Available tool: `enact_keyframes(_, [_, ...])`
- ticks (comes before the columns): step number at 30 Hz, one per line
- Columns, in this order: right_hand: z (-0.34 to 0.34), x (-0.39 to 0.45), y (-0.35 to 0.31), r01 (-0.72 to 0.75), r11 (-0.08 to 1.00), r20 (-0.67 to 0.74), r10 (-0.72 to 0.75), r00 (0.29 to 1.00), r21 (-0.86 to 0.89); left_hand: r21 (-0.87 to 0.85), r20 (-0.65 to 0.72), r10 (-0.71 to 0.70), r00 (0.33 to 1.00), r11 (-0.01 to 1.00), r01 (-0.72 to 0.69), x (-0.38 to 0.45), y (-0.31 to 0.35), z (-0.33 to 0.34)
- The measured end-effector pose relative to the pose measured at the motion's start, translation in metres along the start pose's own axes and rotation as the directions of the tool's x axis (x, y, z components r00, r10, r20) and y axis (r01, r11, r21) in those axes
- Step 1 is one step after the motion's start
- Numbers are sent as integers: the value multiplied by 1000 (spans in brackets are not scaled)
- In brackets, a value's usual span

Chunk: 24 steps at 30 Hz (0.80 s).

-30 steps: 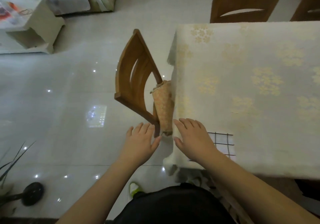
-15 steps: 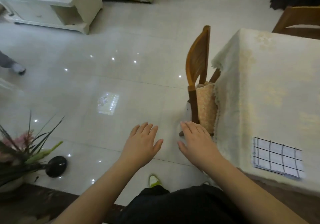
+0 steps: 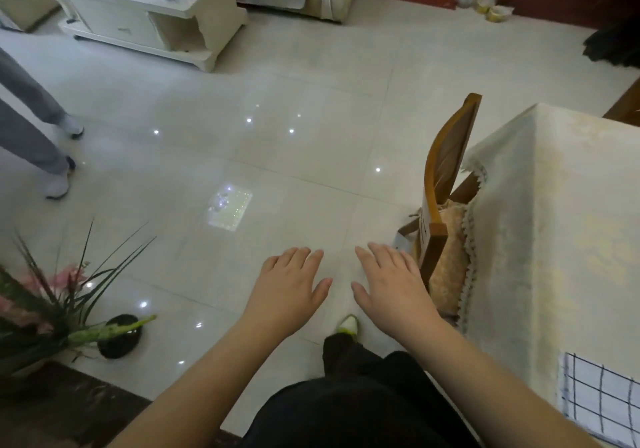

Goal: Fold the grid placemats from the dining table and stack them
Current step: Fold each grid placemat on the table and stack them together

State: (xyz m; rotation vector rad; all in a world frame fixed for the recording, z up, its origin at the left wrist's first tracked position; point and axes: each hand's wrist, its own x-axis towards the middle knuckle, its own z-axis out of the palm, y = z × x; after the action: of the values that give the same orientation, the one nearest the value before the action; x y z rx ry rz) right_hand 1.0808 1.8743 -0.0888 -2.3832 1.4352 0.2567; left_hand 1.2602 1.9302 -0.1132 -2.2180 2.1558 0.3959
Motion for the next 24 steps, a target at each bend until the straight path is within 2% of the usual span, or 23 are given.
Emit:
enact_keyframes(5, [-14,62,9,-46,998,-16,45,999,-42,27,81,21,997,999,-23,67,-18,-18])
enact_keyframes(17, [-92,208,44,-81,997,28,81,996,17,71,102,37,994,997,-44,213,-42,-80])
enact_keyframes(20, [-106,241,49,-106,994,9,106,994,33,65,76,68,995,995,-73,250,-54,-86])
enact_keyframes(24, [-117,291,53,-153,988,-2,154,988,29,38,137,146,980,988,-153,315,-71,-94])
